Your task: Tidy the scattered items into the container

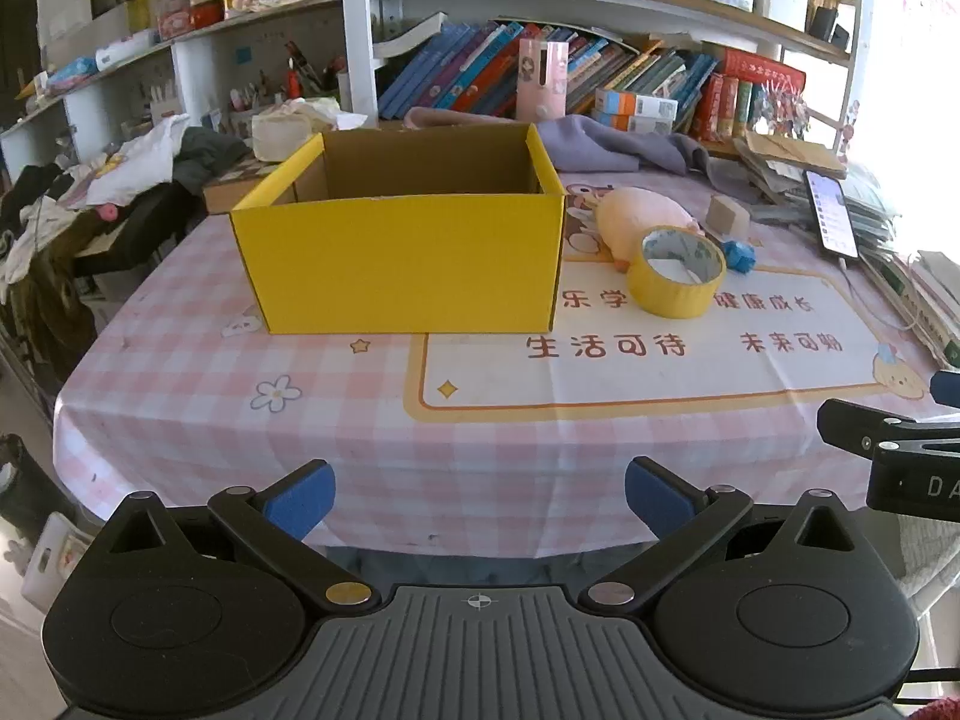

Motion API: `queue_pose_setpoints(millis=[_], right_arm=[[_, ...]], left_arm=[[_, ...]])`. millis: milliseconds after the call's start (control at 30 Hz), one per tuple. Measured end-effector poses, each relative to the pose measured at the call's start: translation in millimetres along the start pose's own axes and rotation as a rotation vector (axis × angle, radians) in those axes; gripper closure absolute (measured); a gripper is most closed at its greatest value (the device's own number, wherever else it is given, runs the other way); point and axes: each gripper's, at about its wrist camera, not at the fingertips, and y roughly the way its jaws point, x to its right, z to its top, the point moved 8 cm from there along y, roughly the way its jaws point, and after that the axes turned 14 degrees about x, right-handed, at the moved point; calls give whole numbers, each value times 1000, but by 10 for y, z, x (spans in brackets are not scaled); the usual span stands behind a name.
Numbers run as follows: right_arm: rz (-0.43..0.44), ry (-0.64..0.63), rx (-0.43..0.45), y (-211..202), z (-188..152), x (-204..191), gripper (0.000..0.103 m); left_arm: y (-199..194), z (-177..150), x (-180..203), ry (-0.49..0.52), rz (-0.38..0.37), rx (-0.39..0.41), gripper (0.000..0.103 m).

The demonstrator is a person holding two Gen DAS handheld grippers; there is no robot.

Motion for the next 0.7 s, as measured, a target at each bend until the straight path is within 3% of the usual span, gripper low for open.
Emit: queue_pose_setpoints(millis=[700], right_arm=[[-2,9,-17,11,7,19,0]], left_arm=[[23,1,-1,-2,-7,-8,0]])
